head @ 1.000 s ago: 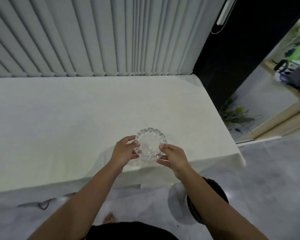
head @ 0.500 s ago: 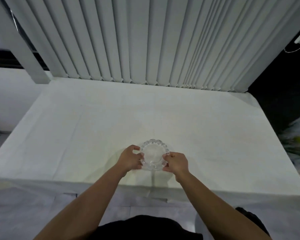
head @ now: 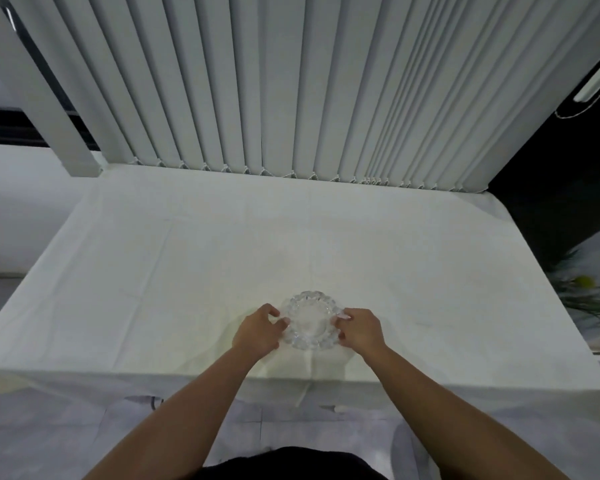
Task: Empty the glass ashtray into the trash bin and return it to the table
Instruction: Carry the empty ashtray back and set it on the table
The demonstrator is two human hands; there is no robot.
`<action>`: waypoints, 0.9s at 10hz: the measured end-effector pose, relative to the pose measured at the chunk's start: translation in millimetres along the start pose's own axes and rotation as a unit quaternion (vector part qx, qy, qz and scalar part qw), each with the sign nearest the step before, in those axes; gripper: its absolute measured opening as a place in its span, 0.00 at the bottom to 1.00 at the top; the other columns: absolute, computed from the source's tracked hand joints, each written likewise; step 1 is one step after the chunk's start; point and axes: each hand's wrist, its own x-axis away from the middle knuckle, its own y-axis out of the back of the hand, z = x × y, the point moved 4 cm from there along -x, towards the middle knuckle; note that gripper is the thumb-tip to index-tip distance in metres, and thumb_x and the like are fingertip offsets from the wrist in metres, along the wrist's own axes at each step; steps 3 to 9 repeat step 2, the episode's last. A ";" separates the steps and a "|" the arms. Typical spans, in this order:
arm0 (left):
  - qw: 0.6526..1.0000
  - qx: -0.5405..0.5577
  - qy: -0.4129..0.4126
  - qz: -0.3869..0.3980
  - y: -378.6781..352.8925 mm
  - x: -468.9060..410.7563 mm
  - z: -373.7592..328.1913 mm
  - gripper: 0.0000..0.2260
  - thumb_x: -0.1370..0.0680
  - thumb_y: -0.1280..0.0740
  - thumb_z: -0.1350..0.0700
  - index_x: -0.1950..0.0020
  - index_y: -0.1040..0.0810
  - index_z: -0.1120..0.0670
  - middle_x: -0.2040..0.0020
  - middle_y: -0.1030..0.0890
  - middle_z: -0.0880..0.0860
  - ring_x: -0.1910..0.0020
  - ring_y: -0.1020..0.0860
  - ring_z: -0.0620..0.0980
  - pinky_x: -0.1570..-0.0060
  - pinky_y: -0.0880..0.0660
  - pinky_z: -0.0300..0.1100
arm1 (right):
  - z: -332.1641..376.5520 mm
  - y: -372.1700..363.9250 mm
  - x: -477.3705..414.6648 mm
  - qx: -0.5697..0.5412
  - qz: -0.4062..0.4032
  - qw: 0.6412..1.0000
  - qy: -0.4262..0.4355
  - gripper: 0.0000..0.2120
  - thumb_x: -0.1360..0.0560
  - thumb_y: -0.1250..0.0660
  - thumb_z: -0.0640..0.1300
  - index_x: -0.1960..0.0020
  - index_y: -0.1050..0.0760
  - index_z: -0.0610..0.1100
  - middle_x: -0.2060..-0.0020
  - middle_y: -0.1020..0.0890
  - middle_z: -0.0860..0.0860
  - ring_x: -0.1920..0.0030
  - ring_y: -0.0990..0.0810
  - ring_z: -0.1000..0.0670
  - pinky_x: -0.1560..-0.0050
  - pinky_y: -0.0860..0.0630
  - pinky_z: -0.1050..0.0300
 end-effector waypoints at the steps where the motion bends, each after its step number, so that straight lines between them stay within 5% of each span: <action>1: 0.992 -0.120 -0.035 -0.009 9.0 -1.8 -4.9 0.17 0.25 0.36 0.43 0.40 0.26 0.50 0.51 0.15 0.55 0.51 0.17 0.56 0.46 0.21 0.48 | 11.4 6.6 -6.9 0.057 0.014 0.998 0.013 0.17 0.27 0.32 0.45 0.72 0.32 0.44 0.71 0.28 0.48 0.67 0.25 0.47 0.62 0.29 0.53; 2: 0.972 -0.226 -0.058 -0.029 28.9 -6.6 -19.8 0.22 0.23 0.38 0.45 0.30 0.31 0.50 0.40 0.19 0.55 0.39 0.21 0.57 0.41 0.26 0.48 | 38.6 7.7 -9.3 0.122 0.027 0.991 0.052 0.14 0.23 0.40 0.44 0.65 0.26 0.40 0.59 0.22 0.41 0.54 0.22 0.43 0.57 0.31 0.57; 9: 0.972 -0.226 -0.058 -0.029 28.9 -6.6 -19.8 0.22 0.23 0.38 0.45 0.30 0.31 0.50 0.40 0.19 0.55 0.39 0.21 0.57 0.41 0.26 0.48 | 38.6 7.7 -9.3 0.122 0.027 0.991 0.052 0.14 0.23 0.40 0.44 0.65 0.26 0.40 0.59 0.22 0.41 0.54 0.22 0.43 0.57 0.31 0.57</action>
